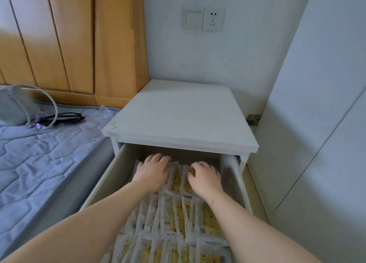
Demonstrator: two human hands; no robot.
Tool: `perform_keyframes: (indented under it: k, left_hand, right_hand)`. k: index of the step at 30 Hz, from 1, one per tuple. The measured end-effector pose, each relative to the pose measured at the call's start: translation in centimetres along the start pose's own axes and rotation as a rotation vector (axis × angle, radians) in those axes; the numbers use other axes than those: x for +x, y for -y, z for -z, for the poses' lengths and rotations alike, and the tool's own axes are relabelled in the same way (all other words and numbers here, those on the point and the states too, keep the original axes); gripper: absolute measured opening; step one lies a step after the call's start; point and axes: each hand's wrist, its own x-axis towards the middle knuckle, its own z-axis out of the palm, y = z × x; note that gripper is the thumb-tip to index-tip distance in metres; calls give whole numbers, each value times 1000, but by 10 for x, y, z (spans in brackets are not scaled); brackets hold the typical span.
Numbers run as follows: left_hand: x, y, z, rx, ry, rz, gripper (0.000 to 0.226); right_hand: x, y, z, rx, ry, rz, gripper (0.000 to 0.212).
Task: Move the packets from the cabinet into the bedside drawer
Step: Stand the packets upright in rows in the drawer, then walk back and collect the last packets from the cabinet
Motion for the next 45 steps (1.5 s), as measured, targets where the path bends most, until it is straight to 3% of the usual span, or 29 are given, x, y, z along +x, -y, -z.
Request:
perform_keyframes:
  k: [5, 10, 19, 27, 30, 36, 41, 45]
  left_hand:
    - [-58, -18, 37, -66, -233, -61, 42]
    - [-125, -12, 42, -106, -409, 3, 39]
    - [-156, -2, 38, -178, -386, 73, 36]
    - [-134, 15, 19, -260, -274, 139, 38]
    - [-143, 12, 29, -230, -297, 64, 39]
    - [-185, -3, 106, -352, -400, 62, 37]
    - [-237, -6, 219, -671, -501, 234, 32]
    - [-288, -8, 313, -792, -665, 329, 26]
  right_hand:
    - [-52, 21, 31, 123, -123, -2, 35]
    - [-104, 48, 22, 207, -169, 77, 29]
    - [-126, 66, 9, 83, -145, 193, 33]
    - [-110, 67, -16, 235, -77, 117, 29]
    - [-117, 78, -4, 275, -78, 94, 32]
    - [-147, 124, 66, 330, -66, 105, 29]
    - [-180, 208, 158, 378, -36, 226, 29]
    - [-214, 278, 234, 476, -17, 342, 30]
